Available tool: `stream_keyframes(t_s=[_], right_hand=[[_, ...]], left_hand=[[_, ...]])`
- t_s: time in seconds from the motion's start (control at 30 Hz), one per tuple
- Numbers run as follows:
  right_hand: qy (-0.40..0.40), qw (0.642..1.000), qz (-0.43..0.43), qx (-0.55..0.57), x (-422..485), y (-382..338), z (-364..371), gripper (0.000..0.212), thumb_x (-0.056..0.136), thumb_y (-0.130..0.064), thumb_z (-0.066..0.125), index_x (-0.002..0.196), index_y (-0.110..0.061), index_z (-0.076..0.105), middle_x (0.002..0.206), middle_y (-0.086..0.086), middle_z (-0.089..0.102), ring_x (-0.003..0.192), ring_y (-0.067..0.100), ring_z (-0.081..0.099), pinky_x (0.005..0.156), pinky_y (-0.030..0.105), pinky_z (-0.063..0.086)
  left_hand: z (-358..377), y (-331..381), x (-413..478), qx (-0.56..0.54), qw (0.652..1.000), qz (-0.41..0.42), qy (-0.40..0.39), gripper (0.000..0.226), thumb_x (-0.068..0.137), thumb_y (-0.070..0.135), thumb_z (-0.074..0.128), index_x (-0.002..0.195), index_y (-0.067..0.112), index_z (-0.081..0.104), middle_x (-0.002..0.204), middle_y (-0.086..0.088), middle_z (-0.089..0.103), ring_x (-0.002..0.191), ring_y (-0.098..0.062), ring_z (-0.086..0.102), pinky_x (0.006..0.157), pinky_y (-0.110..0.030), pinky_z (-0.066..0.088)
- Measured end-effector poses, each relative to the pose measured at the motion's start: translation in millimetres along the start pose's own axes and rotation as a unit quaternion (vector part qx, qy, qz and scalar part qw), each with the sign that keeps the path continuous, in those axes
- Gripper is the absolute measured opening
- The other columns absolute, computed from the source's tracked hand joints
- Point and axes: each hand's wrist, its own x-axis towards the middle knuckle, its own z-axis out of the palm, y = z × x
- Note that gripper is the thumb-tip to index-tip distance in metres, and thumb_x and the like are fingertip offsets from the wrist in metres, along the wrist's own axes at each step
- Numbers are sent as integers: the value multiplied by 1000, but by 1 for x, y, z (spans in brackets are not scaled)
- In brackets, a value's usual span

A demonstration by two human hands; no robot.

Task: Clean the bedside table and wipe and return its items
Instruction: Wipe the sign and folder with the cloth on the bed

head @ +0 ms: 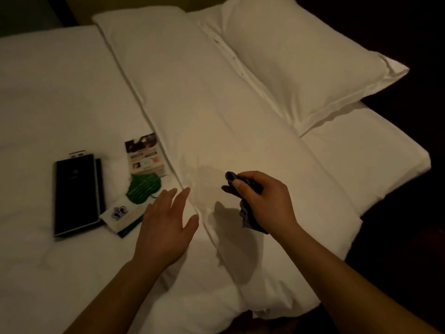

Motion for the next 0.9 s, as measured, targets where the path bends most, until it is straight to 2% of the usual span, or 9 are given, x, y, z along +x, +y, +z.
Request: stream_keyframes(t_s=[0.17,0.3,0.43,0.53,0.63,0.7,0.8,0.9], right_hand=[[-31,999,-16,-29,9,-28,43,12,90,-39,66,99,-34,71,80,-11,72,72,17,71,71,46,58],[-31,998,-24,-44,14,-39,66,16,91,-38,65,103,-30,73,87,-11,73,77,16,71,74,46,58],[-48,998,-14,-34,21,-38,84,16,91,-39,65,102,-30,73,81,-9,73,73,15,71,72,45,59],[-57,998,-13,-27,32,-35,95,15,92,-42,63,95,-32,74,76,-12,73,67,7,70,66,34,59],[-72,996,29,30,45,-31,107,19,93,-44,61,93,-32,75,81,-17,73,71,2,69,60,17,53],[-98,990,64,75,51,-32,115,21,93,-47,60,92,-33,76,84,-18,73,74,1,69,59,11,50],[-145,975,123,115,58,-27,124,29,92,-52,59,86,-30,76,83,-9,75,75,10,71,64,21,55],[-182,951,180,174,62,-25,130,41,81,-60,65,85,-21,77,86,4,77,79,24,72,70,32,57]], left_hand=[[-17,-44,3,-35,999,-22,-3,66,97,46,50,155,25,28,160,-8,31,148,-25,26,120,-45,26],[-22,-63,5,-33,999,-24,0,65,96,44,53,153,24,31,158,-8,35,146,-26,30,119,-44,28],[-20,-82,13,-25,999,-37,14,64,95,44,53,153,23,33,157,-8,36,145,-26,32,118,-45,30],[-19,-98,16,-16,998,-59,26,62,96,42,53,152,20,36,155,-11,39,144,-29,33,117,-45,31],[-19,-115,21,4,995,-91,29,63,95,40,53,152,17,37,155,-14,39,145,-32,31,117,-45,29],[-21,-127,25,29,993,-109,24,65,95,40,53,153,17,35,157,-15,35,147,-34,27,119,-46,25],[-18,-143,30,38,988,-148,4,68,96,36,56,155,15,30,159,-16,31,148,-35,24,120,-44,22],[-15,-146,37,-8,981,-195,-11,69,96,28,58,156,13,26,156,-15,37,143,-32,33,117,-40,28]])
